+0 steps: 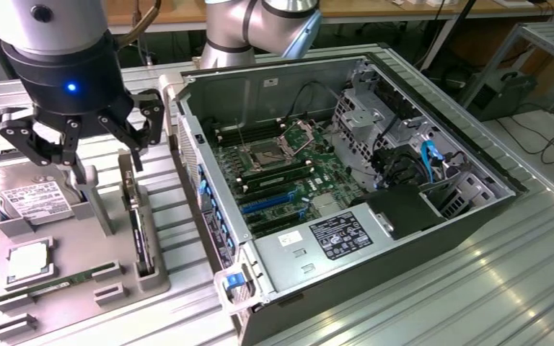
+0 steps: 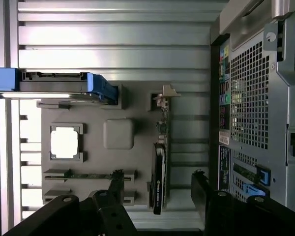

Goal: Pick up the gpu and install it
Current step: 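Pick up the gpu and move the gpu toward the slot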

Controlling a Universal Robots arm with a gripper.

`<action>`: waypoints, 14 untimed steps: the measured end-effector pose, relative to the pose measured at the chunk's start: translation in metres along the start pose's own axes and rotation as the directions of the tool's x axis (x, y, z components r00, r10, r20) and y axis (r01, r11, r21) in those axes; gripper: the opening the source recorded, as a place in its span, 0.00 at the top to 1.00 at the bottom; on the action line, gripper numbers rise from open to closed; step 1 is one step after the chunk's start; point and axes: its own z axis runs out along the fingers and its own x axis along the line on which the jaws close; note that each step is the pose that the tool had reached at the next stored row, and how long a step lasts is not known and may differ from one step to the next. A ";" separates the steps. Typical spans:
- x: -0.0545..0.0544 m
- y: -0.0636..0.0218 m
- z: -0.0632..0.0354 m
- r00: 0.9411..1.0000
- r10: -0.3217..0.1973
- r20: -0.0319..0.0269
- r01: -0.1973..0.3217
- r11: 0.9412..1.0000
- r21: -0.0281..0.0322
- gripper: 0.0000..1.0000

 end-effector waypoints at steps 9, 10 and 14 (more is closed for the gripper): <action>-0.001 -0.0080 0.0150 1.000 0.000 0.001 0.000 1.000 -0.002 0.34; -0.001 -0.0083 0.0163 1.000 0.000 0.000 0.000 1.000 -0.002 0.34; -0.003 -0.0086 0.0215 1.000 0.000 0.000 0.000 1.000 -0.002 0.34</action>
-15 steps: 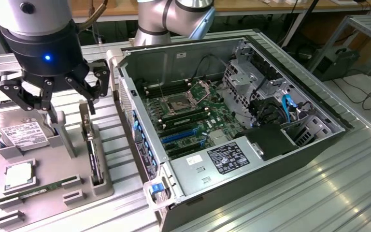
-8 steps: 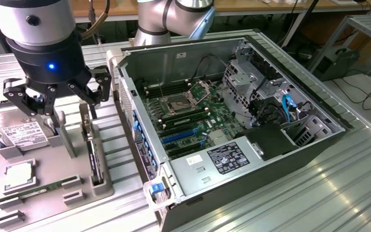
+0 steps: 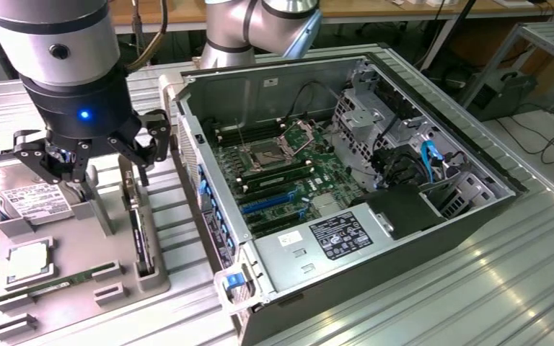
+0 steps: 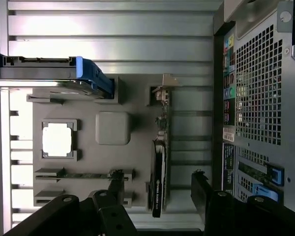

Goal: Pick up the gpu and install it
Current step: 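Pick up the gpu and move the gpu toward the slot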

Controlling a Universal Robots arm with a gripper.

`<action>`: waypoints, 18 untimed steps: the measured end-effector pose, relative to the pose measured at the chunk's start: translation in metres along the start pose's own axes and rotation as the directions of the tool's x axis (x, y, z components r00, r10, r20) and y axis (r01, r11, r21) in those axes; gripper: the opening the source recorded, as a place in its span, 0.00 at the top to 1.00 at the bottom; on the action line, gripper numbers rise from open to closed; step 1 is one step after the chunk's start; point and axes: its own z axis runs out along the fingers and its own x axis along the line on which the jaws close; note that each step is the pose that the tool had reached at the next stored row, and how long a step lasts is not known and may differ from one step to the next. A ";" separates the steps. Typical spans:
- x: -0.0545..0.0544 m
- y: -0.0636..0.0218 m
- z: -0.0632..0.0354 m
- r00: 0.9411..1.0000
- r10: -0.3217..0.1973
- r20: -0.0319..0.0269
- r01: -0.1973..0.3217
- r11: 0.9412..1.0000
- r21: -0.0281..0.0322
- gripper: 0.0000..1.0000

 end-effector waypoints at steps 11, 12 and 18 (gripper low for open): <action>-0.003 -0.0136 0.0189 1.000 0.000 0.000 0.000 1.000 0.000 0.34; -0.003 -0.0129 0.0209 1.000 0.000 0.000 0.000 1.000 0.000 0.34; -0.004 -0.0051 0.0327 1.000 0.008 0.000 -0.008 1.000 0.000 0.34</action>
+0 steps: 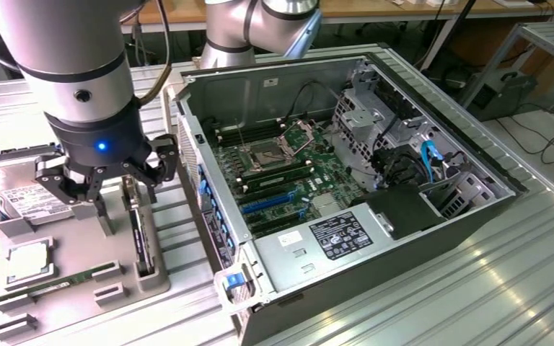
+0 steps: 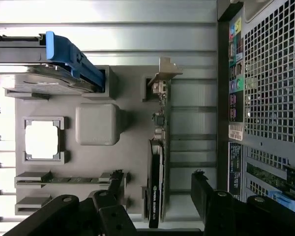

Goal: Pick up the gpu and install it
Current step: 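Pick up the gpu and move the gpu toward the slot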

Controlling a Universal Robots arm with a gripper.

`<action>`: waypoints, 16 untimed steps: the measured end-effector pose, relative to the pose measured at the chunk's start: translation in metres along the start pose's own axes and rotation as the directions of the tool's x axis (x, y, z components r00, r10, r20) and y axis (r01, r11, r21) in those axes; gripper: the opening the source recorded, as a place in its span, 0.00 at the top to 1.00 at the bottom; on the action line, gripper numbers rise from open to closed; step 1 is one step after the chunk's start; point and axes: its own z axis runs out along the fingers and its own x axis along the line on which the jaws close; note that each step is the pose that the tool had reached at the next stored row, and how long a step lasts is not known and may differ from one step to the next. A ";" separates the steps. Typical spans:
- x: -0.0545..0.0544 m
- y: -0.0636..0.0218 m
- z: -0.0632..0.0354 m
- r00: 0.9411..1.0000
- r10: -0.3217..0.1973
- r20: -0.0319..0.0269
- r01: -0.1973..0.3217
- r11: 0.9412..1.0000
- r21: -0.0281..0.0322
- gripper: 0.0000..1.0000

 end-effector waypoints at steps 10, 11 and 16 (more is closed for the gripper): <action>0.000 -0.0032 0.0187 1.000 0.001 0.000 -0.001 1.000 0.000 0.34; 0.000 -0.0053 0.0203 1.000 -0.001 -0.001 0.001 1.000 0.000 0.34; 0.000 -0.0120 0.0294 1.000 -0.005 -0.001 0.005 1.000 0.000 0.34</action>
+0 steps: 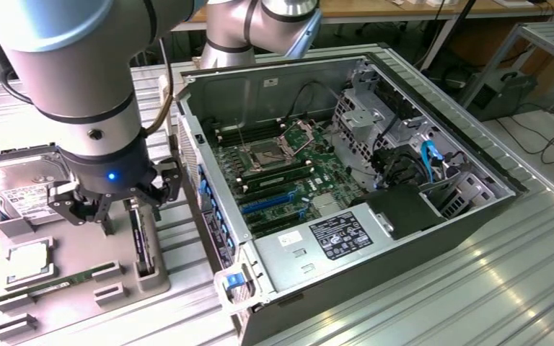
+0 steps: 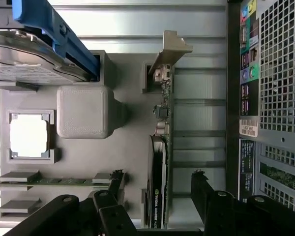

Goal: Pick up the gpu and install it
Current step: 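Pick up the gpu and move the gpu toward the slot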

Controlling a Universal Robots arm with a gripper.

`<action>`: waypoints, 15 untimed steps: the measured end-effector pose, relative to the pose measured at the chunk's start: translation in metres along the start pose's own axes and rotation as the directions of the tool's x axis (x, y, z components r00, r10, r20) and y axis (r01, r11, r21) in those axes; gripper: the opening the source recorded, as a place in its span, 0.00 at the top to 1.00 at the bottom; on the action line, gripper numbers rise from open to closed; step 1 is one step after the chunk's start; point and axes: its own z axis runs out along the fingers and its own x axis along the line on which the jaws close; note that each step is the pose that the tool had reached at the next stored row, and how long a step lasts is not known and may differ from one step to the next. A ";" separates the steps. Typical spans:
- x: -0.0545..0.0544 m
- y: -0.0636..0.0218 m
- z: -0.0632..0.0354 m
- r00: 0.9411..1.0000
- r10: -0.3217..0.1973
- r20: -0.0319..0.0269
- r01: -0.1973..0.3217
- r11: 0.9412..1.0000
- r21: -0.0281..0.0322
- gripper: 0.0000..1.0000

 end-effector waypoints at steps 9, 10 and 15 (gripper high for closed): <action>0.000 0.0024 0.0166 1.000 0.000 0.000 0.000 1.000 0.000 0.34; 0.000 0.0029 0.0185 1.000 0.000 0.000 0.000 1.000 0.000 0.34; 0.000 0.0037 0.0277 1.000 0.000 0.000 0.000 1.000 0.000 0.34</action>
